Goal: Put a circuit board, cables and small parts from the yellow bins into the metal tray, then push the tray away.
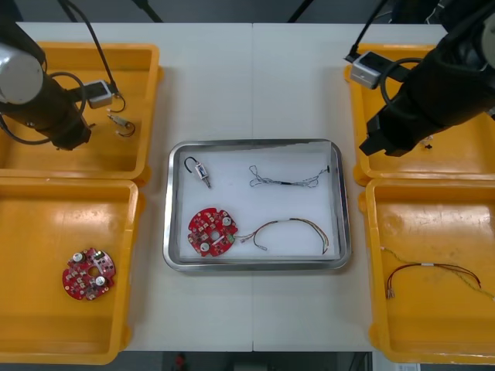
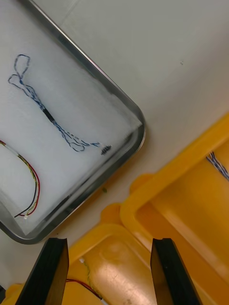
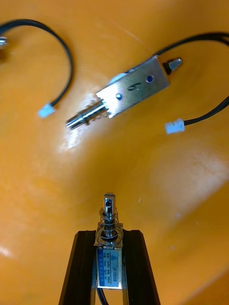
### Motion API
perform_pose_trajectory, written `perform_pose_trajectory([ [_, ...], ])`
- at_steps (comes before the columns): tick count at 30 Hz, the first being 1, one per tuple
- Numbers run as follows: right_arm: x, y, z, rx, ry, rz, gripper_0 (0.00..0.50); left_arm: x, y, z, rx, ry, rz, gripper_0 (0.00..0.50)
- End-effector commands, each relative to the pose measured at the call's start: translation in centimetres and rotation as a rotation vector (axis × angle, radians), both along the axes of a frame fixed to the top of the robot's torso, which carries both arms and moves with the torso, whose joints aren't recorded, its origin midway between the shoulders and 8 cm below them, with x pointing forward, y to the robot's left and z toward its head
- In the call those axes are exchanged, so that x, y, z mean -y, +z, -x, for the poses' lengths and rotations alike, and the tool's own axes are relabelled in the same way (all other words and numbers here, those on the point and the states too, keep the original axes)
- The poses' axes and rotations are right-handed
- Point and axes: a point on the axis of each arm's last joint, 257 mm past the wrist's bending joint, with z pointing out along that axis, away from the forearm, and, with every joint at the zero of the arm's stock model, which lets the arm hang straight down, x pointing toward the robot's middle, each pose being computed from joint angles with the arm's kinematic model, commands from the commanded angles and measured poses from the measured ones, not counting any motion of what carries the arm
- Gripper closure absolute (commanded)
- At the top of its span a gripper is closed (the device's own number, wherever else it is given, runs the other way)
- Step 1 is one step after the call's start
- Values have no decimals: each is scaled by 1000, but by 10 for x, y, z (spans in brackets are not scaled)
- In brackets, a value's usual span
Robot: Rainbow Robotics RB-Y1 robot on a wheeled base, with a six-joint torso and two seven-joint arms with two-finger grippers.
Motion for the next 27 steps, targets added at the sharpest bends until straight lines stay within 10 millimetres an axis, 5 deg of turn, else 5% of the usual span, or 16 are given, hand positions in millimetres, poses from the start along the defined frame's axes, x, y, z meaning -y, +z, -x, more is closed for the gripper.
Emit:
perform_pose_trajectory([
  [1, 46, 12, 7, 16, -203, -58, 0, -15, 77, -10, 64, 43, 39, 500],
  [15, 120, -3, 21, -32, -644, -123, 0, 14, 139, 16, 54, 340, 179, 500],
  [27, 167, -28, 42, -72, -810, -114, 0, 71, 136, 42, 20, 540, 315, 500],
])
